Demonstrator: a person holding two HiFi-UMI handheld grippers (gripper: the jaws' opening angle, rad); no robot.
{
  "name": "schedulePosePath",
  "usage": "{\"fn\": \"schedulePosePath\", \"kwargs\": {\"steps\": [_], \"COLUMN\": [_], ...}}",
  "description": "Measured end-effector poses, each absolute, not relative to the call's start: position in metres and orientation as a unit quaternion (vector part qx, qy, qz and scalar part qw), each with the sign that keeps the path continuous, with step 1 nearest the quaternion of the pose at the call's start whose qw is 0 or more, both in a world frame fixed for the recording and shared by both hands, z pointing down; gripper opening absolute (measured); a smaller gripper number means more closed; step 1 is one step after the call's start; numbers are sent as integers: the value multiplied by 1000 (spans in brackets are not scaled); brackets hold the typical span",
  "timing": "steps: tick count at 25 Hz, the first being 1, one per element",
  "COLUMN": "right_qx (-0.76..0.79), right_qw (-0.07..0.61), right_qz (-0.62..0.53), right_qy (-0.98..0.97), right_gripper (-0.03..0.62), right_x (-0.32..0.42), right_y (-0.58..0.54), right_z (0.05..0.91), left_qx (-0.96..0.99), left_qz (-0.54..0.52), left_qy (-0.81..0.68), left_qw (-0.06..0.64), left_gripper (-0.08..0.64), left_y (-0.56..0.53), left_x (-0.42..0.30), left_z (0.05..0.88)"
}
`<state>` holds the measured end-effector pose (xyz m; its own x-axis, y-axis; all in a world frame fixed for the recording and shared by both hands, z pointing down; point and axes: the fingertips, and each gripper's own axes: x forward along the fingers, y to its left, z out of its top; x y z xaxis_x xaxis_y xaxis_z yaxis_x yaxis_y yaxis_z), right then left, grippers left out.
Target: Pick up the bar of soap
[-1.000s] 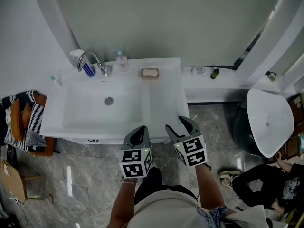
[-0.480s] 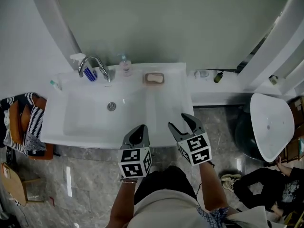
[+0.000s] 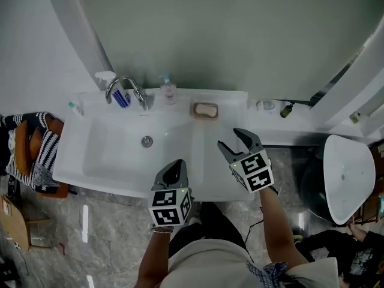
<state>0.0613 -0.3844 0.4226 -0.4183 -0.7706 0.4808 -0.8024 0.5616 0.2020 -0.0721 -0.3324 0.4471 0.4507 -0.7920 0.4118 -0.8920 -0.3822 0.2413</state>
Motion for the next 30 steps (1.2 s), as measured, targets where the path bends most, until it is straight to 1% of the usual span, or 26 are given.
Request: {"fn": "schedulePosePath", "kwargs": {"steps": [7, 11, 15, 18, 30], "right_qx": [412, 351, 293, 257, 171], "right_qw": [281, 338, 386, 405, 468], "right_qz": [17, -2, -16, -6, 26], "right_qy": [-867, -873, -875, -877, -867], "right_gripper": [235, 235, 235, 235, 235], "right_x": [58, 53, 47, 42, 29], "right_y": [-459, -497, -524, -538, -578], "right_z": [437, 460, 481, 501, 577], "left_qx": [804, 796, 796, 797, 776], "left_qz": [106, 107, 126, 133, 163], "left_qy": [-533, -539, -541, -539, -546], "left_qw": [242, 252, 242, 237, 271], "left_gripper": [9, 9, 9, 9, 9], "left_y": [-383, -409, -428, -443, -472], "left_x": [-67, -59, -49, -42, -49], "left_z": [452, 458, 461, 461, 495]}}
